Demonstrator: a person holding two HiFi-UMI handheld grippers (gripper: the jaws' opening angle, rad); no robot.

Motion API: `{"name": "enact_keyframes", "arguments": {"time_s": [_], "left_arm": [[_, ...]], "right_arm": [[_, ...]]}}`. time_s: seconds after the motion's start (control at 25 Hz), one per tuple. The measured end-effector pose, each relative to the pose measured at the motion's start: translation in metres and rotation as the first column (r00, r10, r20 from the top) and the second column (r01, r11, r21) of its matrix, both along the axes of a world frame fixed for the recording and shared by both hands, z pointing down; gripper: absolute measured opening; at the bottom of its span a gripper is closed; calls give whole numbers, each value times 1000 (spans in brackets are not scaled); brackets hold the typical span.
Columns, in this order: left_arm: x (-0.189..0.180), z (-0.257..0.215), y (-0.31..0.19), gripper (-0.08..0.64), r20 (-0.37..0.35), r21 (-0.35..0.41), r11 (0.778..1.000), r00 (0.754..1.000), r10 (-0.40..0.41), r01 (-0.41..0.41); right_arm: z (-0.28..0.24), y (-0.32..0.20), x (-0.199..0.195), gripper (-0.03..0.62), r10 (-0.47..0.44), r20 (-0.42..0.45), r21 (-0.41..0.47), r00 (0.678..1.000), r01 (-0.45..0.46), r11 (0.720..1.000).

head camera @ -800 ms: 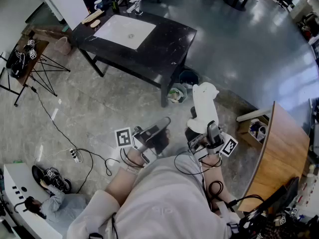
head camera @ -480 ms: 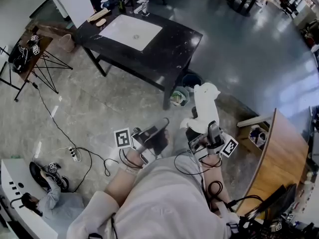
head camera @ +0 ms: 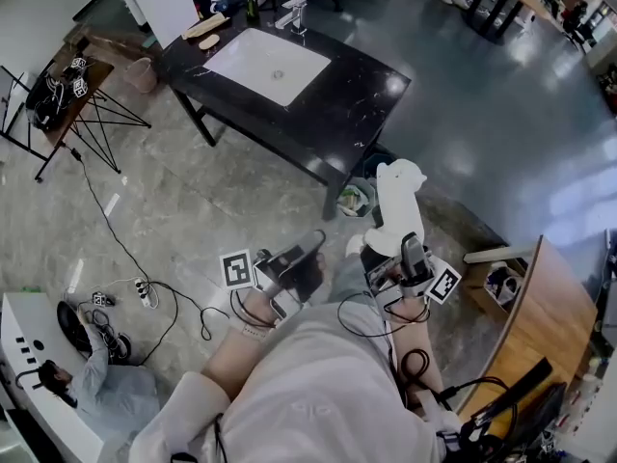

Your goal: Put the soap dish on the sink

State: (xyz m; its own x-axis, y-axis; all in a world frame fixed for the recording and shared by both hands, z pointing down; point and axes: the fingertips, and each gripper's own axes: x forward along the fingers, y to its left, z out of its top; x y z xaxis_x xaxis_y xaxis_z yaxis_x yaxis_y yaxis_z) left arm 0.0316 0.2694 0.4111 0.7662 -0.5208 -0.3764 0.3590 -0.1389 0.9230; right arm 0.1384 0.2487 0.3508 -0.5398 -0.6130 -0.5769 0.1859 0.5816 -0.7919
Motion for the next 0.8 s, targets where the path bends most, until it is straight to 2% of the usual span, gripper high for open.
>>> {"name": "enact_keyframes", "arguments": {"time_s": [0.48,0.8], "left_arm": [[32,16,-91,6,41,-42,998,999,-36,37],[63,18,-168,6,61,-70,994,995,-83,87]], "right_arm": [[14,-94,30,500,-39,-20,-11,999,39,999],[13,-173,58,501,-98,-44,-4,994,98,995]]}}
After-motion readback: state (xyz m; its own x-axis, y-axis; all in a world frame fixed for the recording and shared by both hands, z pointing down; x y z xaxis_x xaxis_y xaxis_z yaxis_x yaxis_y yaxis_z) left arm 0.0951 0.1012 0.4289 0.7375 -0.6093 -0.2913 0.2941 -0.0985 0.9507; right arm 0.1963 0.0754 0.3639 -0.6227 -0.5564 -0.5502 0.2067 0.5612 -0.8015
